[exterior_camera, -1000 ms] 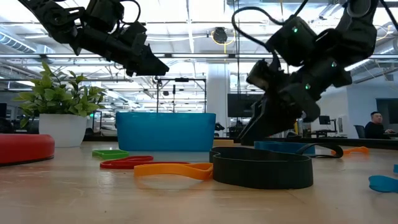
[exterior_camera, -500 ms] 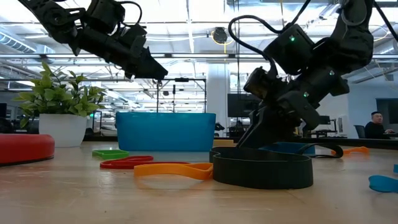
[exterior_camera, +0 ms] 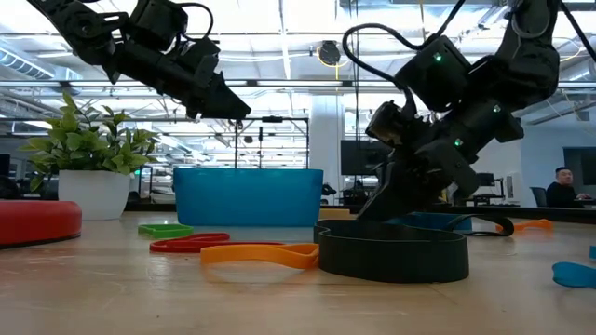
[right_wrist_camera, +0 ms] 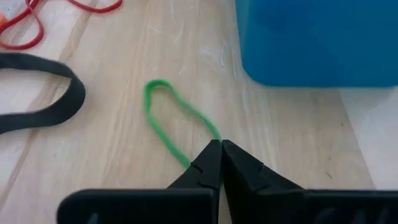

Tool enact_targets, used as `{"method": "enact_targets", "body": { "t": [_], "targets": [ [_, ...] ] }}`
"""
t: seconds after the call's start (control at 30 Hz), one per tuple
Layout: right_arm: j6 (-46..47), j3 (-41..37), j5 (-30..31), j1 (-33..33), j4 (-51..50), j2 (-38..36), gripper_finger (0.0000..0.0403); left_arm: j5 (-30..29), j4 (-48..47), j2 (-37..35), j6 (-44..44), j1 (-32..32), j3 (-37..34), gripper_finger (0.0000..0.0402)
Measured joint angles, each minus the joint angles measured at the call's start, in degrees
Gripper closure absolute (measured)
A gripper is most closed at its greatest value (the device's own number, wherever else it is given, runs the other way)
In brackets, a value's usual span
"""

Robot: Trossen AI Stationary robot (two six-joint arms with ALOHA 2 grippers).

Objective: Pick and place rubber bands into bin
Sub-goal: Put the green rubber band into the blue bin

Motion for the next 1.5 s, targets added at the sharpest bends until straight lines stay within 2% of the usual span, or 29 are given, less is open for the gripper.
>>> {"method": "enact_targets", "body": {
  "t": [0.3, 0.4, 0.57, 0.7, 0.77, 0.83, 0.97, 1.17, 1.5],
  "targets": [
    [-5.93, 0.00, 0.51, 0.00, 0.21, -10.96, 0.0402, 0.02, 0.02, 0.00, -0.39, -0.01, 0.00, 0.0206],
    [-9.70, 0.00, 2.93, 0.00, 0.84, -16.34, 0.0402, 0.00, 0.03, 0.00, -0.39, 0.01, 0.00, 0.0206],
    [-18.25, 0.11, 7.63, -0.02, 7.10, -23.85, 0.0402, 0.00, 0.05, 0.00, -0.39, 0.01, 0.00, 0.0206],
    [-25.84, 0.48, 6.19, -0.15, 12.52, -25.75, 0.0402, 0.00, 0.09, 0.00, -0.36, -0.01, 0.00, 0.0206],
    [-27.59, 2.88, 3.27, -0.65, 9.12, -25.67, 0.0403, 0.00, 0.16, 0.00, -0.36, 0.00, 0.00, 0.0206],
    [-28.22, 7.05, 0.76, -1.33, 1.22, -24.93, 0.0403, 0.00, 0.17, 0.00, -0.36, 0.01, 0.00, 0.0206],
    [-27.73, 14.78, 0.20, -2.73, -9.61, -20.52, 0.0403, 0.00, 0.18, 0.00, -0.36, 0.01, 0.00, 0.0206],
    [-28.10, 20.33, 0.19, -4.62, -9.53, -12.10, 0.0403, 0.02, 0.14, 0.00, -0.34, -0.01, 0.00, 0.0206],
    [-25.52, 21.40, 0.21, -6.82, -3.31, 1.28, 0.0403, 0.00, -0.02, 0.00, -0.28, -0.01, 0.00, 0.0206]
  ]
}}
